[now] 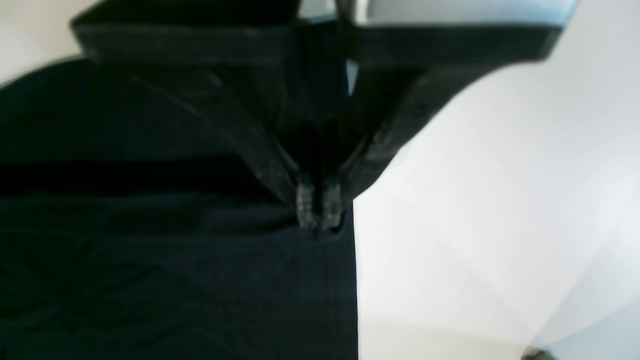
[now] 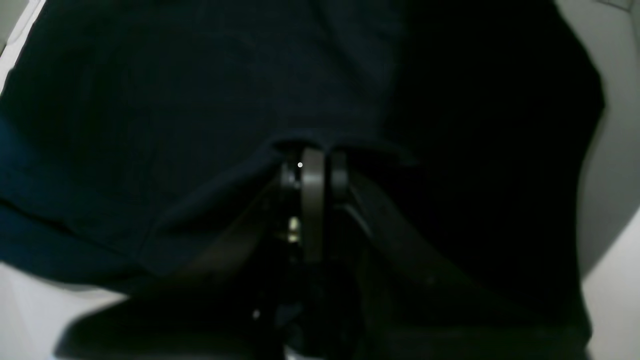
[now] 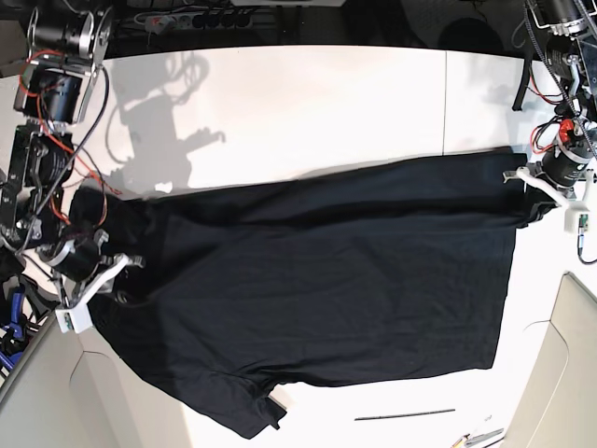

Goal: Fold the T-shirt properly
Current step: 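Release the right gripper and move it along the shirt's side edge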

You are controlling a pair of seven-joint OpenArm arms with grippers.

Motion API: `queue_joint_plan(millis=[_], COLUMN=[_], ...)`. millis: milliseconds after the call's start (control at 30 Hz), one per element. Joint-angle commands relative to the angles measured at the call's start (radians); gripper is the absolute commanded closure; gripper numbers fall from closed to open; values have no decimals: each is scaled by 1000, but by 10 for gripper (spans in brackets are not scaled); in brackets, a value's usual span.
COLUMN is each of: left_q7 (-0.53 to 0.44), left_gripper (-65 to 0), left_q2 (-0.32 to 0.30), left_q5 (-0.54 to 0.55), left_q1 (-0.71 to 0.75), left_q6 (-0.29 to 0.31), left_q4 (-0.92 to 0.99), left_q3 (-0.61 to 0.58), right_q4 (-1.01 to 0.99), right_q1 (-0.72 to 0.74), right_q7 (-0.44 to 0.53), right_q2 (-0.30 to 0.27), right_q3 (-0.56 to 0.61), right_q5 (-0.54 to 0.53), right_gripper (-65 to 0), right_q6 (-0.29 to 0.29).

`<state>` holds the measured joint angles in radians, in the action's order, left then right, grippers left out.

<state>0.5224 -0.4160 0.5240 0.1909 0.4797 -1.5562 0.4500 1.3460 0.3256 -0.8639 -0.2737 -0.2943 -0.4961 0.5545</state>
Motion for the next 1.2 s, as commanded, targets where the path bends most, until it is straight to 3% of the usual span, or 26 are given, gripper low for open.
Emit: queue_joint_plan(millis=[0, 300, 600, 733, 833, 900, 1067, 1167], left_q7=[-24, -19, -18, 3, 5, 12, 117, 165], left_gripper=[0, 0, 0, 0, -62, -97, -259, -269], left_q2=[-19, -19, -18, -18, -18, -18, -19, -19], left_q5=[11, 14, 18, 18, 18, 17, 25, 69], left_q1=[-8, -8, -7, -7, -5, -5, -5, -4], left_q6=[3, 3, 3, 14, 23, 23, 25, 34], left_q4=[-12, 14, 34, 34, 34, 34, 33, 33], left_q3=[5, 5, 3, 3, 3, 3, 3, 3], right_q4=[2, -61, -114, -121, -121, -121, -117, -84], right_q1=[38, 67, 61, 58, 40, 20, -35, -76], right_q7=[31, 38, 104, 100, 93, 92, 24, 3], right_q2=[-11, -8, -9, -10, -9, -9, -9, -9], right_q3=[-5, 10, 155, 167, 163, 159, 123, 50], right_q5=[-16, -16, 53, 82, 100, 100, 71, 21], right_gripper=[0, 0, 0, 0, -141, -187, -190, -190], right_q6=[3, 19, 18, 3, -36, -60, -61, -54])
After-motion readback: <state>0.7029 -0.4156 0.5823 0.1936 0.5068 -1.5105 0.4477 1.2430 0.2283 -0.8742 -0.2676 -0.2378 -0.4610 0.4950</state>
